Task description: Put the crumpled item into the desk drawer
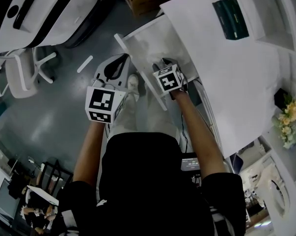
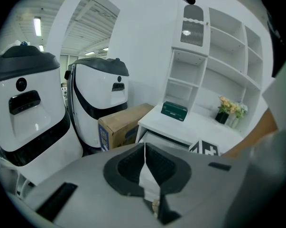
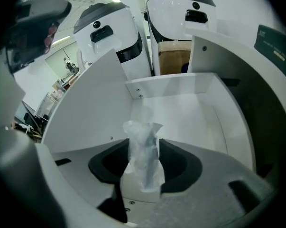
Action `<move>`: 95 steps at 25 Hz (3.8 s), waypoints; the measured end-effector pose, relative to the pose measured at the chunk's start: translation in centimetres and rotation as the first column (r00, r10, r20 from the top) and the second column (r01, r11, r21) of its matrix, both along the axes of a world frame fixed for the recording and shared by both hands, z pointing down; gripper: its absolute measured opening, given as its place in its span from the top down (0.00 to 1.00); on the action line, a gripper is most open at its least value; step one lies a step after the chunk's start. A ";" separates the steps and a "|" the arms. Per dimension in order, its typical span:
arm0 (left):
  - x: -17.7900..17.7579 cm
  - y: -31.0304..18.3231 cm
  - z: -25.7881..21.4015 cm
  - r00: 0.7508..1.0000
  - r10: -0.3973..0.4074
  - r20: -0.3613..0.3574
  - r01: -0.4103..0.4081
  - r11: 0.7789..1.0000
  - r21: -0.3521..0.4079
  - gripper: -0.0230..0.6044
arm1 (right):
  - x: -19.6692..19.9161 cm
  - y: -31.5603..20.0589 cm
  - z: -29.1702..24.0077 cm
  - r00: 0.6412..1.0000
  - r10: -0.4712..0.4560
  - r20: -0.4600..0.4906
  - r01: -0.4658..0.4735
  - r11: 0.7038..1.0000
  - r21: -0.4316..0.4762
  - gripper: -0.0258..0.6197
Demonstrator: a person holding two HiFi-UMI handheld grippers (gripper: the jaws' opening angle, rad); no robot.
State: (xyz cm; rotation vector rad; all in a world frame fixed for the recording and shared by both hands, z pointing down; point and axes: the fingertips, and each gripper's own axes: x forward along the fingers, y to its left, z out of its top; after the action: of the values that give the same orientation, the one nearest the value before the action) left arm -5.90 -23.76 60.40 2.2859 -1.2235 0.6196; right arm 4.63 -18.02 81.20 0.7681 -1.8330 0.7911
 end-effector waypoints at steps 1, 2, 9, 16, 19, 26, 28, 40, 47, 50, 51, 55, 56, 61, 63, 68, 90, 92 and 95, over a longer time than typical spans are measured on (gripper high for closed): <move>0.0 -0.1 0.0 1.000 -0.003 -0.001 0.003 1.000 0.000 0.95 | 0.0 0.0 0.1 1.000 0.003 -0.001 -0.003 1.000 -0.001 0.70; -0.1 -0.1 0.2 1.000 -0.002 0.002 0.002 1.000 -0.005 0.95 | 0.0 0.0 0.1 1.000 0.007 0.000 -0.007 1.000 -0.002 0.69; -0.3 -0.2 0.6 1.000 0.003 0.002 -0.003 1.000 -0.012 0.95 | 0.0 -0.2 0.3 1.000 0.020 -0.002 -0.020 1.000 0.000 0.62; -0.4 0.0 0.7 1.000 0.019 0.010 -0.019 0.999 -0.030 0.95 | 0.1 -0.5 -0.3 0.999 0.047 0.003 -0.047 0.999 0.011 0.62; -0.3 -0.1 0.5 1.000 0.023 0.007 -0.023 0.999 -0.028 0.95 | 0.2 -0.5 -0.7 0.998 0.056 0.002 -0.056 0.998 0.012 0.63; 0.0 -0.2 -0.2 0.999 0.043 0.006 -0.043 0.999 -0.026 0.95 | 0.6 -0.6 -2.5 0.998 0.070 -0.001 -0.070 0.997 0.042 0.74; 0.1 -0.4 -0.5 0.999 0.048 0.014 -0.048 0.999 -0.005 0.95 | 0.8 -0.7 -3.0 0.997 0.077 -0.006 -0.077 0.996 0.049 0.76; 0.3 -0.1 -3.0 0.996 0.088 0.019 -0.089 0.994 0.059 0.95 | 0.7 -0.9 -7.0 0.995 0.104 0.010 -0.104 0.987 0.122 0.95; 0.5 0.3 -5.1 0.994 0.109 0.013 -0.109 0.990 0.092 0.95 | 0.2 -1.1 -10.4 0.994 0.109 0.024 -0.112 0.975 0.190 0.96; 0.5 0.8 -6.0 0.992 0.122 0.016 -0.123 0.987 0.103 0.95 | -0.3 -1.4 -12.5 0.991 0.121 0.050 -0.130 0.966 0.225 0.96; 0.6 1.0 -6.4 0.991 0.130 0.018 -0.131 0.986 0.108 0.95 | -0.5 -1.5 -13.3 0.989 0.131 0.064 -0.142 0.961 0.236 0.97; 0.6 1.3 -7.7 0.989 0.149 0.018 -0.150 0.979 0.137 0.95 | -0.6 -2.2 -16.3 0.983 0.157 0.098 -0.180 0.938 0.297 0.97; 0.6 1.4 -8.0 0.989 0.150 0.017 -0.151 0.978 0.144 0.95 | -0.6 -2.4 -17.1 0.981 0.161 0.105 -0.186 0.932 0.312 0.97; 0.4 1.8 -10.1 0.987 0.161 0.004 -0.159 0.970 0.184 0.95 | -0.8 -2.7 -21.5 0.975 0.178 0.133 -0.216 0.895 0.389 0.97; 0.2 2.0 -10.9 0.986 0.167 -0.006 -0.162 0.965 0.204 0.95 | -0.9 -2.8 -23.3 0.971 0.187 0.148 -0.233 0.878 0.418 0.97; 0.3 2.6 -13.6 0.980 0.191 -0.049 -0.174 0.955 0.240 0.95 | -1.3 -2.8 -27.6 0.963 0.196 0.182 -0.262 0.833 0.488 0.97; -1.9 5.0 -24.5 0.968 0.243 -0.053 -0.193 0.869 0.456 0.95 | -1.1 0.1 -41.6 0.933 0.226 0.279 -0.359 0.608 0.708 0.97; -2.1 5.1 -25.2 0.968 0.242 -0.058 -0.188 0.863 0.468 0.95 | -1.1 0.3 -42.7 0.932 0.225 0.285 -0.363 0.589 0.722 0.96; -2.0 5.2 -26.4 0.967 0.243 -0.082 -0.176 0.860 0.479 0.95 | -1.0 0.7 -44.1 0.931 0.220 0.291 -0.365 0.566 0.739 0.97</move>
State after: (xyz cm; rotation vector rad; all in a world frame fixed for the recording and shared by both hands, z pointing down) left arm -7.87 -18.53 34.02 2.8407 -1.1584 0.2374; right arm 3.61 -17.28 37.07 1.6601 -2.2470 0.1833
